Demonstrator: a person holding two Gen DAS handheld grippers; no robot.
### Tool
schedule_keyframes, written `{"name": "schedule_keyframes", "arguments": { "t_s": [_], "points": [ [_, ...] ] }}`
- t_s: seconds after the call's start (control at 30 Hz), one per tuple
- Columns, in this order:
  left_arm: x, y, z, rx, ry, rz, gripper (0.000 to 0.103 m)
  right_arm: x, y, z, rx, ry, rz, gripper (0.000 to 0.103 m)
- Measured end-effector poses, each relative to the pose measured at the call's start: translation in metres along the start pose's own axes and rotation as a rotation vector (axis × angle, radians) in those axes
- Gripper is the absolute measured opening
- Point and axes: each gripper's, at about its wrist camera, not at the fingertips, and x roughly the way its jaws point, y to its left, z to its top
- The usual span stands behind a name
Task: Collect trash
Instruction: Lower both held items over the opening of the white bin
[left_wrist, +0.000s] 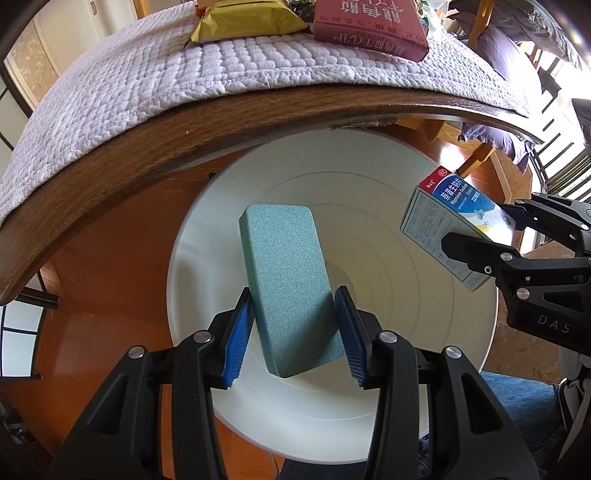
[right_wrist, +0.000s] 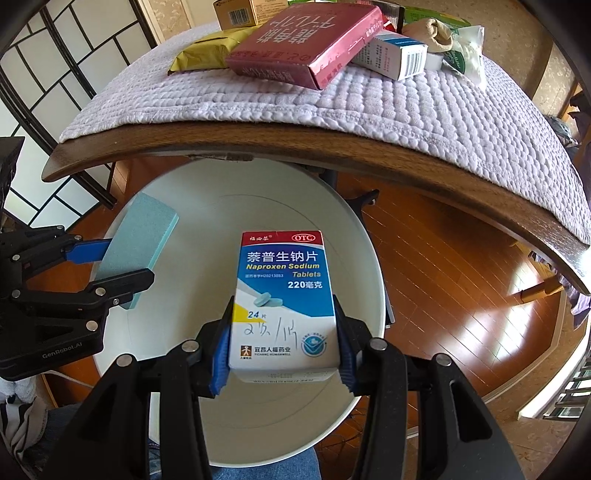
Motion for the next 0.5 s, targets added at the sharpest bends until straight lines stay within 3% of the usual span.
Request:
{"name": "schedule_keyframes", "arguments": {
  "t_s": [0.5],
  "points": [
    [0.026, -0.012, 0.005, -0.009, 0.025, 0.004, 0.047, 0.011, 0.008, -0.002, -0.028, 0.015, -0.016, 0.045]
  ]
}}
